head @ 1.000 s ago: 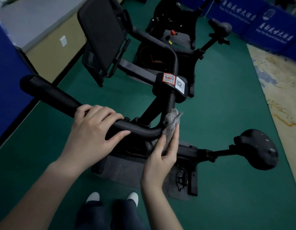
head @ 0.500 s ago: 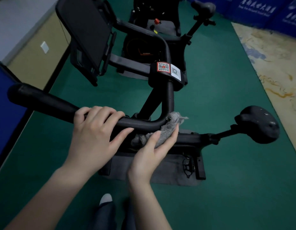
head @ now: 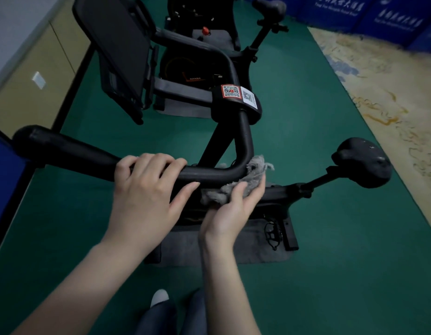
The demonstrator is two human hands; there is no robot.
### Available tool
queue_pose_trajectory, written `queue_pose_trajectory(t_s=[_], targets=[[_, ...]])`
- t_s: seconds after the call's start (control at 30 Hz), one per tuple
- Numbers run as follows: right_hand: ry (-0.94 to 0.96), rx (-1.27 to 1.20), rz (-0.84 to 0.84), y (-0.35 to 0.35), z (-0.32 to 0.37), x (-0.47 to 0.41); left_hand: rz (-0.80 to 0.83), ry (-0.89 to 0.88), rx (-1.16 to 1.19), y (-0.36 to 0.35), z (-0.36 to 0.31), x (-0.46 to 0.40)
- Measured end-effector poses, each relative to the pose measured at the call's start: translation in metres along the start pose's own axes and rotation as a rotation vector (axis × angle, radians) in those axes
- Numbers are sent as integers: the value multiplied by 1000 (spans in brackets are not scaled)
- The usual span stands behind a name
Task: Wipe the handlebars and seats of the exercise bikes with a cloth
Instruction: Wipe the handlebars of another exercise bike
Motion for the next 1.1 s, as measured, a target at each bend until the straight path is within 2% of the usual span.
queue_pose_trajectory(t_s=[0.13, 0.33, 0.57, 0.7, 1.1], targets=[[35, -104, 57, -4, 7, 4, -5, -6, 7, 0, 1, 2], [24, -8, 68, 0, 17, -7, 5, -6, 14, 0, 1, 0], [244, 299, 152, 8, 24, -18, 29, 13, -1, 0, 0, 1], [335, 476, 278, 6, 43, -49, 11, 48, -7, 1, -3, -2], [335, 698, 626, -4, 65, -103, 27, 175, 45, -24, -65, -17]])
Point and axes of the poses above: each hand's wrist, its own x-axis away from the middle knuckle, its own y-axis out of the back of the hand, z = x × y, the point moved 4 cm from there along -x, towards the middle knuckle, and after that the axes turned 3 degrees about x, right-handed, at the moved point
